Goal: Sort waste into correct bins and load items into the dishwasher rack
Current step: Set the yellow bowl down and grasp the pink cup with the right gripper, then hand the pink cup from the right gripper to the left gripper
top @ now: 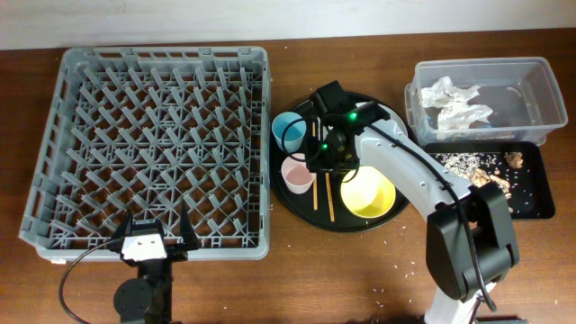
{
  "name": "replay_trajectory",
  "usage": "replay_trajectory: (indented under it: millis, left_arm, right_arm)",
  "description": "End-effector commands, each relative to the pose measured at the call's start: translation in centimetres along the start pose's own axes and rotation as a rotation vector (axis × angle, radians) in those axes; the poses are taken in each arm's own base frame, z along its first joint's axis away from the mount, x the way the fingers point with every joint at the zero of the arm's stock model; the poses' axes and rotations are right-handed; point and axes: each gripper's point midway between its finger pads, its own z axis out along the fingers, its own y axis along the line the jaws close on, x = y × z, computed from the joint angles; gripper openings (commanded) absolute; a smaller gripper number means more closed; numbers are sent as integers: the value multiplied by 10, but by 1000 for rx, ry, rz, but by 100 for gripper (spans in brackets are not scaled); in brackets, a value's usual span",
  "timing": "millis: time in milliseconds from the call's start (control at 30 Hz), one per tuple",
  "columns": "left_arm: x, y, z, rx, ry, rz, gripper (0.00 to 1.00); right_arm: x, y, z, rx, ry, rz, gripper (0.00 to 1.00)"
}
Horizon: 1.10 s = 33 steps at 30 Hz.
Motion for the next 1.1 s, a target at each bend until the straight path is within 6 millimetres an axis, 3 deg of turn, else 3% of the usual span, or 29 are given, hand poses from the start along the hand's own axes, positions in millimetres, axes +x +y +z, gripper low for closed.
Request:
replay_trajectory:
  millis: [0, 233, 300, 333, 367, 433, 467, 567, 700, 800, 967, 1067]
  left_arm:
    - [1, -1, 0, 7, 3, 16, 100]
    - [1, -1, 0, 7, 3, 15, 100]
    - [1, -1, 0, 7, 3, 15, 100]
    - [1, -1, 0, 7, 3, 15, 100]
    - [1, -1, 0, 7, 3, 15, 100]
    - [-1, -5, 0, 28, -7, 11, 100]
    - [-12, -13, -1, 78, -47, -32, 100]
    - [-44, -25, -9, 159, -107, -219, 100]
    - [-67, -27, -17, 169, -1, -272, 100]
    - [-95, -29, -7, 165, 142, -279, 100]
    - [-109, -52, 38, 266, 511, -324, 100]
    - [-91, -84, 57, 416, 754, -448, 100]
  right_arm:
    - [4, 0, 8, 0, 12, 0, 28]
    - [12, -6, 17, 7, 29, 4, 27]
    - [12, -6, 18, 5, 26, 4, 19]
    - [9, -4, 18, -3, 17, 1, 4]
    - [6, 0, 15, -30, 12, 5, 4]
    - [-3, 8, -1, -86, -11, 8, 4]
    - [-8, 10, -12, -111, -33, 9, 4]
    - [-19, 15, -71, -230, -131, -5, 4]
    - [-20, 17, -141, -353, -256, -46, 4]
    - [-17, 27, -176, -410, -336, -85, 4]
    - [-14, 36, -186, -459, -348, -109, 4]
    - [-12, 44, -190, -501, -344, -151, 4]
